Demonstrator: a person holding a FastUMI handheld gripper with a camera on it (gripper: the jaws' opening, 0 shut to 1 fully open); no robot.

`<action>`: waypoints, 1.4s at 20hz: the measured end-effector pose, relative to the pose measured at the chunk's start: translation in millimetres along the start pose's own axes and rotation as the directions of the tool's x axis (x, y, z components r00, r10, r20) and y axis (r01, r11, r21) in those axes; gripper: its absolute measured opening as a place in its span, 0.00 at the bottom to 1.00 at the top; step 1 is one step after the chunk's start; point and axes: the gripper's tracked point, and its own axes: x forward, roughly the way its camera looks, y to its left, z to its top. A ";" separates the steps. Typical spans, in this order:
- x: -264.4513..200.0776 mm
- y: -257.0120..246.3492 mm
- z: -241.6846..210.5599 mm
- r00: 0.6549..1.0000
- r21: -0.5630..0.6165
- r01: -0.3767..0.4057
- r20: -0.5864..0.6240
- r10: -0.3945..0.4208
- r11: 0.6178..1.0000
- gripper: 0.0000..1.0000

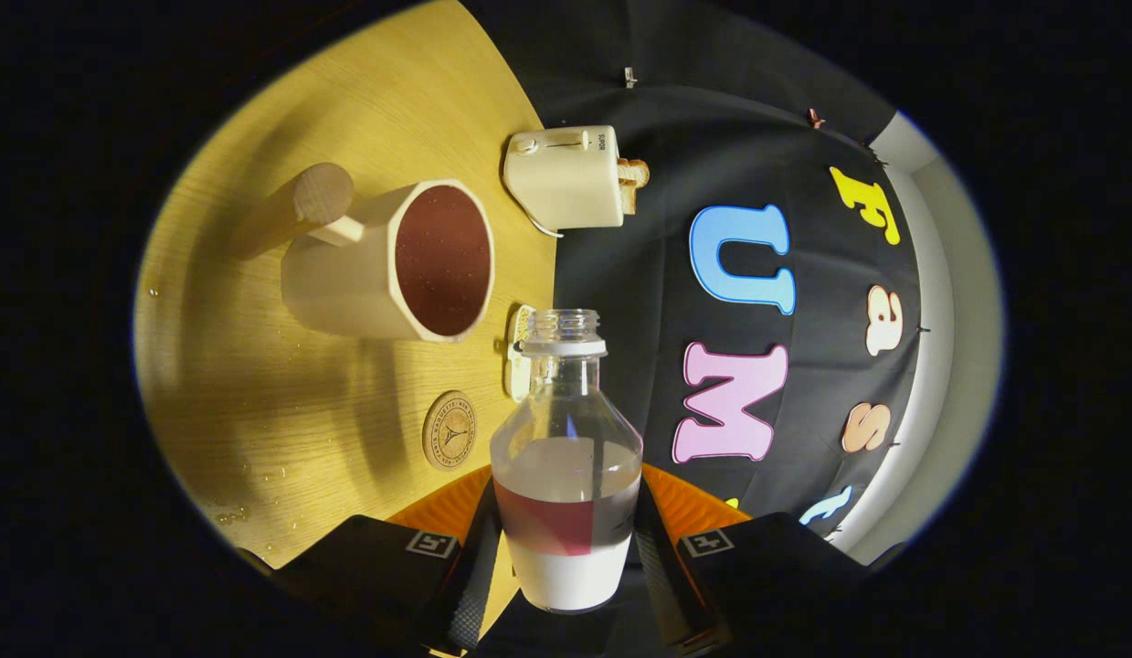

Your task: Take the bottle from table, then pour the juice into the cup, finally place the bottle on the coaster

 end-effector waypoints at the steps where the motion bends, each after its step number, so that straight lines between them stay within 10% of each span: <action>1: -0.5 -0.6 0.1 1.000 -0.012 0.002 0.000 -0.002 1.000 0.73; 28: -4.7 -0.8 7.9 0.998 -0.176 -0.040 0.037 0.047 0.983 0.73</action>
